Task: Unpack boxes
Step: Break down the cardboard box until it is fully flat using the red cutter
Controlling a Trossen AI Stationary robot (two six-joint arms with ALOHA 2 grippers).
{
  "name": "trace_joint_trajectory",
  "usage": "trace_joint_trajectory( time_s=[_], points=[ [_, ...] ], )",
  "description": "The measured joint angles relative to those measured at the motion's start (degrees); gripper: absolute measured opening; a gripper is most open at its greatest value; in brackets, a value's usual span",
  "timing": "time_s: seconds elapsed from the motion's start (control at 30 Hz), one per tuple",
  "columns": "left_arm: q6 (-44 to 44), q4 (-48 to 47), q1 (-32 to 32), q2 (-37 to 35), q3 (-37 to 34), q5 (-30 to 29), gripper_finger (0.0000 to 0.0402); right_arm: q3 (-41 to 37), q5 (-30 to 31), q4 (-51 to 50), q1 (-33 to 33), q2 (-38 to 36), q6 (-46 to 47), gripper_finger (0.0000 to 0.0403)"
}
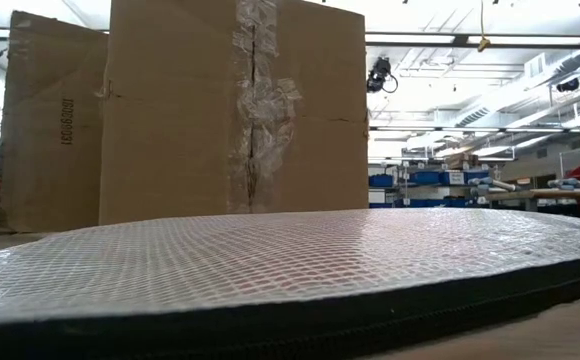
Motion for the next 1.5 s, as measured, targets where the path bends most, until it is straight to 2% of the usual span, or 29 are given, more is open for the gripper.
trace_joint_trajectory(
  time_s=[0.27, 0.37, 0.8, 1.5],
  points=[
    [-18.83, -29.74, -0.95, -3.02, -0.06, -0.36, 0.0182, 0.07, -0.84, -5.43, -2.05, 1.32, -0.05, 0.0055],
    [-21.82, -34.45, -1.60, -2.49, -2.40, -0.18, 0.0182, 0.01, -2.04, -7.39, -2.51, 3.11, -0.81, 0.0055],
    [-22.82, -31.07, -2.09, -2.49, -14.88, 1.38, 0.0182, 0.00, -5.67, -11.77, -6.03, 9.73, -8.70, 0.0055],
    [-23.92, -28.61, -2.05, -2.42, -15.87, 1.31, 0.0182, 0.09, -6.01, -14.90, -6.48, 9.94, -10.08, 0.0055]
  ],
)
